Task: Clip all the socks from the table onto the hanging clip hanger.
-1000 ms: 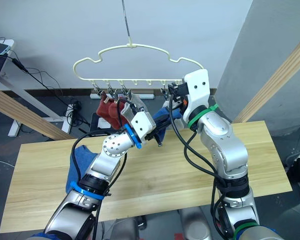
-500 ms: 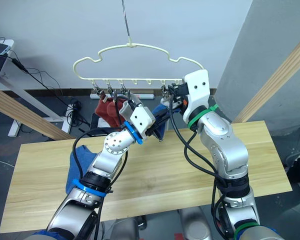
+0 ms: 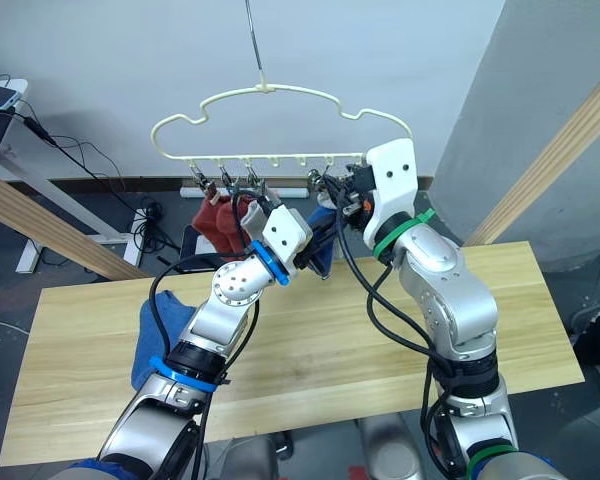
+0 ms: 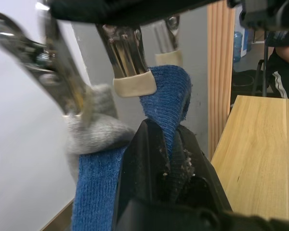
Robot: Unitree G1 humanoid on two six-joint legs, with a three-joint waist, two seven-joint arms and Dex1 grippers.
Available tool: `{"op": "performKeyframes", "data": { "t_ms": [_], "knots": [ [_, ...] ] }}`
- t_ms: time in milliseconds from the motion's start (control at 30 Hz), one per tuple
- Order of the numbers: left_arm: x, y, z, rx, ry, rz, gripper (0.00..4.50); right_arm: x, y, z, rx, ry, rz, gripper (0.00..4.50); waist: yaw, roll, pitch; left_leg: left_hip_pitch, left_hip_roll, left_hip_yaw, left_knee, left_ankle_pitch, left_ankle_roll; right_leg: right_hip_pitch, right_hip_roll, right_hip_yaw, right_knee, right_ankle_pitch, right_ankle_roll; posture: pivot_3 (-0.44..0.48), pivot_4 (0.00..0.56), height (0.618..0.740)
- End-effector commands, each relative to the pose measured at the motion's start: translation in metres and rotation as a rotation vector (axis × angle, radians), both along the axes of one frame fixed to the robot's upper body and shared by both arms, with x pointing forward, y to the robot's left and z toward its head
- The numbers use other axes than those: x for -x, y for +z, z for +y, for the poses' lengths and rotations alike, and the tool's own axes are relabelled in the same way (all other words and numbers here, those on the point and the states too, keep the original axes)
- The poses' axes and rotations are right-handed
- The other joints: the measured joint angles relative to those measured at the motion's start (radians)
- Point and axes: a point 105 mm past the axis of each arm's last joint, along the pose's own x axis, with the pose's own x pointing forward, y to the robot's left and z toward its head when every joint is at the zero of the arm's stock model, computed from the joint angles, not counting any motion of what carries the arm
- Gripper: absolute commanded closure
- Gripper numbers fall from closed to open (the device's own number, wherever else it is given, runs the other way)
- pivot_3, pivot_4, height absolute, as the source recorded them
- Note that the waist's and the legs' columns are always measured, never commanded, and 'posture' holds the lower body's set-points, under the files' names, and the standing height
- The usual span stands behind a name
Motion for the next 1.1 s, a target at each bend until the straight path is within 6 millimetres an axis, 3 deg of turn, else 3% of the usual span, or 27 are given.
{"op": "performKeyframes", "data": {
  "t_ms": [33, 100, 333, 467, 600, 800, 967, 1067, 1100],
  "knots": [
    [0.007, 0.017, -0.005, 0.051, -0.041, -0.030, 4.50, 0.016, 0.010, 0.001, 0.019, 0.035, -0.067, 1.29, 0.000, 0.000, 0.000, 0.000, 0.000, 0.000, 0.000, 0.000, 0.000, 0.000, 0.000, 0.000, 0.000, 0.000, 0.000, -0.322, 0.336, 0.732],
    [0.007, 0.014, -0.003, 0.056, -0.042, 0.007, 4.50, 0.020, 0.008, -0.002, 0.028, 0.035, -0.063, 1.29, 0.000, 0.000, 0.000, 0.000, 0.000, 0.000, 0.000, 0.000, 0.000, 0.000, 0.000, 0.000, 0.000, 0.000, 0.000, -0.323, 0.337, 0.732],
    [0.025, 0.002, 0.005, 0.030, -0.147, 0.153, 2.45, 0.046, 0.001, -0.011, 0.105, 0.095, -0.066, 1.25, -0.001, 0.000, 0.000, 0.000, 0.000, 0.000, 0.000, 0.000, 0.000, 0.000, 0.000, 0.000, 0.000, 0.000, 0.000, -0.335, 0.340, 0.732],
    [0.036, 0.007, 0.020, 0.038, -0.170, 0.210, 1.17, 0.063, -0.002, -0.019, 0.128, 0.145, -0.049, 1.25, 0.000, 0.000, 0.000, 0.000, 0.000, -0.001, 0.000, 0.000, 0.000, 0.000, 0.000, 0.000, 0.000, 0.000, 0.000, -0.335, 0.340, 0.732],
    [0.049, 0.018, 0.030, 0.024, -0.253, 0.239, 0.19, 0.072, -0.001, -0.024, 0.165, 0.163, -0.068, 1.25, 0.000, 0.000, 0.000, 0.000, 0.000, -0.001, 0.001, 0.000, 0.000, 0.000, 0.000, 0.000, 0.000, 0.000, 0.001, -0.324, 0.342, 0.732],
    [0.072, 0.033, 0.048, -0.003, -0.391, 0.326, 0.19, 0.065, 0.003, -0.042, 0.162, 0.038, -0.101, 1.25, 0.000, 0.000, 0.000, 0.001, 0.001, -0.001, 0.000, 0.000, 0.000, 0.000, 0.001, 0.000, 0.000, -0.001, 0.002, -0.316, 0.343, 0.732],
    [0.071, 0.048, 0.060, -0.030, -0.362, 0.328, 0.19, 0.049, -0.002, -0.059, 0.147, -0.110, -0.090, 1.25, 0.002, 0.000, 0.000, 0.000, 0.000, -0.001, 0.000, 0.000, 0.000, 0.000, 0.000, 0.000, -0.001, -0.003, 0.005, -0.299, 0.343, 0.732],
    [0.075, 0.058, 0.058, -0.022, -0.391, 0.324, 0.14, 0.043, -0.005, -0.059, 0.148, -0.137, -0.083, 1.84, 0.003, 0.000, 0.000, 0.000, 0.000, -0.001, 0.000, 0.000, 0.000, 0.000, 0.000, 0.000, -0.001, -0.003, 0.005, -0.293, 0.343, 0.732],
    [0.075, 0.058, 0.057, -0.031, -0.394, 0.320, 0.14, 0.041, -0.005, -0.058, 0.144, -0.137, -0.081, 2.22, 0.003, 0.000, 0.000, 0.000, 0.000, -0.001, 0.000, 0.000, 0.000, 0.000, 0.001, 0.000, -0.001, -0.003, 0.005, -0.293, 0.343, 0.732]
  ]
}}
